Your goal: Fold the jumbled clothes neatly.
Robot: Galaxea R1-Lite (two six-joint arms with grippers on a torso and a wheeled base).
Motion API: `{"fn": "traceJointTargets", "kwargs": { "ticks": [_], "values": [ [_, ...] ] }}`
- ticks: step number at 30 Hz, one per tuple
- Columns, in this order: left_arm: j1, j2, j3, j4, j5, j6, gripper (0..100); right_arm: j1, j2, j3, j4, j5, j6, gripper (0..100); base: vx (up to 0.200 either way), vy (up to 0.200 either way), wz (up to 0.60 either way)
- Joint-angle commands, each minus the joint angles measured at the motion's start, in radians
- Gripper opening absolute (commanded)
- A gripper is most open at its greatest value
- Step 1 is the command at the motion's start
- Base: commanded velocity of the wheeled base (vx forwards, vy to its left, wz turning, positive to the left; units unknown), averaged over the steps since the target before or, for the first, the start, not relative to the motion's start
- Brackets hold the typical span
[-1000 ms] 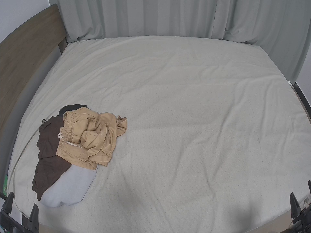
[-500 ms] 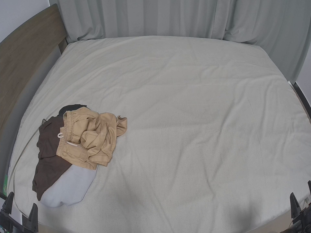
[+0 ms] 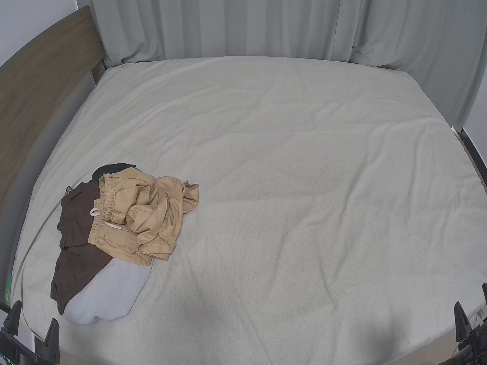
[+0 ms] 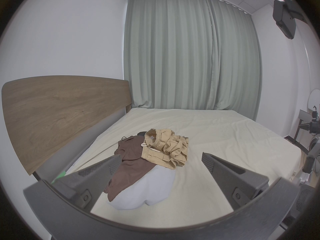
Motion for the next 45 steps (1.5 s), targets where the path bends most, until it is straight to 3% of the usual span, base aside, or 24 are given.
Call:
{"fn": "traceJointTargets", "kwargs": {
  "ticks": [1, 25, 28, 33, 45],
  "values": [
    [0.000, -0.018, 0.018, -0.001, 0.000, 0.000, 100, 0.000, -0.007, 0.018, 0.000, 0.000, -0.001, 100, 0.000, 0.000, 0.00],
    [0.000, -0.018, 0.018, -0.002, -0.004, 0.014, 100, 0.000, -0.007, 0.018, 0.000, -0.001, -0.001, 100, 0.000, 0.000, 0.00],
    [0.002, -0.018, -0.022, -0.062, -0.010, 0.004, 100, 0.000, -0.007, 0.018, 0.000, -0.001, -0.001, 100, 0.000, 0.000, 0.00],
    [-0.003, 0.116, -0.165, -0.100, -0.010, 0.002, 100, 0.000, -0.007, 0.018, 0.000, -0.001, 0.001, 100, 0.000, 0.000, 0.00],
    [-0.001, 0.232, -0.159, -0.165, -0.018, 0.004, 100, 0.002, -0.007, 0.018, 0.000, -0.001, -0.001, 100, 0.000, 0.000, 0.00]
  ]
}}
